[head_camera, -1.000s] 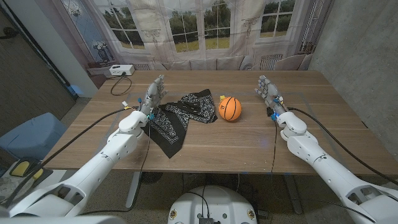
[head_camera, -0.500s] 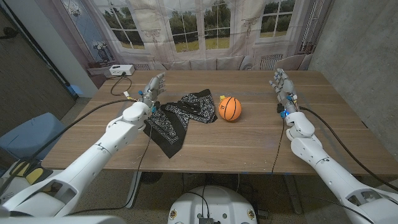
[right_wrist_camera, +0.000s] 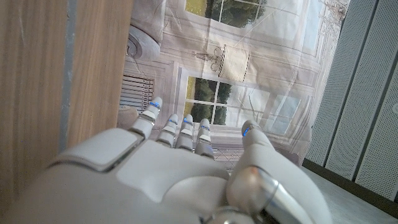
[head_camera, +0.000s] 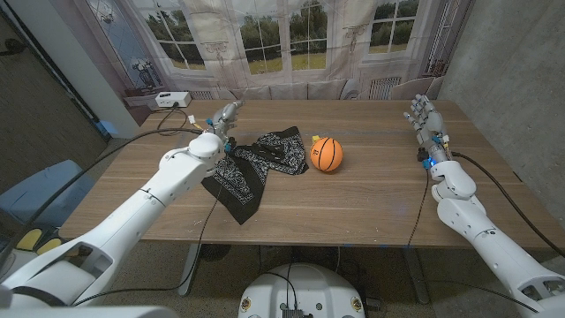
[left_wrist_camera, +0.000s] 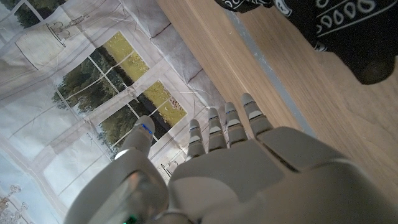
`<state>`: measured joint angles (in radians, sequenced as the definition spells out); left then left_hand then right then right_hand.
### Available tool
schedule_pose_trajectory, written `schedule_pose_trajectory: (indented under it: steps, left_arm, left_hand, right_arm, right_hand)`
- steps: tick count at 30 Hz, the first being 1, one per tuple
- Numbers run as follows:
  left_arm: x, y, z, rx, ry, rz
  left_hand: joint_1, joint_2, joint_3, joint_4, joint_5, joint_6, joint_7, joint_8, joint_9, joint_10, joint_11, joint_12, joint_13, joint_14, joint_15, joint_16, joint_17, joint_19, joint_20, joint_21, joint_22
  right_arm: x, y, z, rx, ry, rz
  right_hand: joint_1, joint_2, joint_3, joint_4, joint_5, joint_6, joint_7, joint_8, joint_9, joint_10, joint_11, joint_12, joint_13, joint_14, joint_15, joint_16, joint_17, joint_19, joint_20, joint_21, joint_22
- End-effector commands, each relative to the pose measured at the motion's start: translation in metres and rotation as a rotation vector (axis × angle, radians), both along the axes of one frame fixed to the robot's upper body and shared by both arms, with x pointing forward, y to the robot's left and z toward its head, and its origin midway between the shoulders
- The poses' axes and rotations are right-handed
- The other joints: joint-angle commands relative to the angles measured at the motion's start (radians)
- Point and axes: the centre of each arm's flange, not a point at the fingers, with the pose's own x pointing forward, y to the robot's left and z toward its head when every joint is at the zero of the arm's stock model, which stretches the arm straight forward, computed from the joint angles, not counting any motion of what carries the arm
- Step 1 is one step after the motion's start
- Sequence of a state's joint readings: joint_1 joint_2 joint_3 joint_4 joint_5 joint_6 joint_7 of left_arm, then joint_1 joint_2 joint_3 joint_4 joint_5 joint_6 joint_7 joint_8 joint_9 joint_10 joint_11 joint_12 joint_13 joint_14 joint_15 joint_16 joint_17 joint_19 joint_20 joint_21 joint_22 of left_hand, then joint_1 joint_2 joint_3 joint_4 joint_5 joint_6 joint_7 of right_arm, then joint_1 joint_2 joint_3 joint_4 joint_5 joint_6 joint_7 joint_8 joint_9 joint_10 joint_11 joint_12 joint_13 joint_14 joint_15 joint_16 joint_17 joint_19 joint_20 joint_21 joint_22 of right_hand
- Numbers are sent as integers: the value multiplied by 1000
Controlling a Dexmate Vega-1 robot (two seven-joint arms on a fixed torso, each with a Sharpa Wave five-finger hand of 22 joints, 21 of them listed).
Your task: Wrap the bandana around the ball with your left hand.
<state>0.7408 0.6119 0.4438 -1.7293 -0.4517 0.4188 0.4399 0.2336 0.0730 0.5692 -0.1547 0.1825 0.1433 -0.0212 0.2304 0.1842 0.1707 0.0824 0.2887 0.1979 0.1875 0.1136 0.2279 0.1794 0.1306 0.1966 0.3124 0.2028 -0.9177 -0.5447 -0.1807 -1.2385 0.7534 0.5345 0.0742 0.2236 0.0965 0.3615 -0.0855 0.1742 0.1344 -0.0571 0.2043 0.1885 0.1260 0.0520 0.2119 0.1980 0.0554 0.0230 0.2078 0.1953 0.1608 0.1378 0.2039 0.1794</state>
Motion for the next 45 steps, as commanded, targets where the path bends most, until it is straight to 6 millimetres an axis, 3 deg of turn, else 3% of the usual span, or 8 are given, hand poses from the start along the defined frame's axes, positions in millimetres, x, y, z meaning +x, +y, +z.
schedule_pose_trajectory:
  steps: [1,11,13,24,31,34,45]
  left_arm:
    - [-8,-15,33,132,71,57]
    - [-5,-20,55,214,124,95]
    - [-5,-21,60,238,133,112]
    - [-5,-26,91,402,221,199]
    - [-3,-29,103,480,274,267]
    - [-2,-31,108,517,308,290]
    - [8,-37,126,676,491,248]
  left_hand:
    - [16,-4,3,-8,4,23,-3,8,2,12,-7,4,6,29,-7,10,6,18,0,10,5]
    - [72,17,22,-16,9,70,13,9,4,73,-16,17,9,103,-36,27,11,58,-5,25,7]
    - [95,23,25,-18,9,86,16,9,5,97,-38,21,10,121,-46,33,17,72,-7,30,7]
    - [167,27,21,-22,3,152,18,16,7,164,-70,33,16,203,-97,69,32,132,-28,56,8]
    - [277,28,20,-31,1,240,12,33,8,240,-115,48,19,283,-145,111,49,203,-70,88,9]
    - [322,28,17,-33,0,270,8,38,8,271,-131,55,21,314,-166,132,59,226,-76,101,10]
    - [362,2,-8,-29,-8,279,2,31,9,275,-137,49,24,307,-178,145,75,234,-84,110,12]
  right_arm:
    - [-6,-25,-10,15,1,-16]
    - [-8,-31,-13,31,-10,-22]
    - [-8,-31,-13,34,-11,-22]
    - [-8,-32,-21,61,-10,-26]
    - [-8,-34,-24,72,-10,-29]
    - [-9,-34,-25,75,-11,-31]
    - [-9,-35,-27,83,-13,-32]
  right_hand:
    - [-6,1,-2,2,1,11,4,8,2,8,3,4,4,9,4,6,0,9,0,6,5]
    - [-7,3,-3,1,2,18,3,8,3,14,5,5,4,13,11,6,0,9,1,6,5]
    - [-7,3,-4,1,2,19,3,8,3,14,6,5,4,13,12,6,0,9,2,6,5]
    - [-10,4,-5,2,3,24,3,8,3,20,5,6,4,15,13,6,0,10,2,6,5]
    - [-11,5,-6,2,3,28,2,8,3,21,4,5,4,17,14,7,0,10,3,6,5]
    - [-12,5,-6,2,3,28,2,7,3,21,5,5,4,18,14,7,0,10,3,6,5]
    - [-13,6,-7,1,3,31,2,6,3,24,8,5,4,20,14,7,0,12,4,7,5]
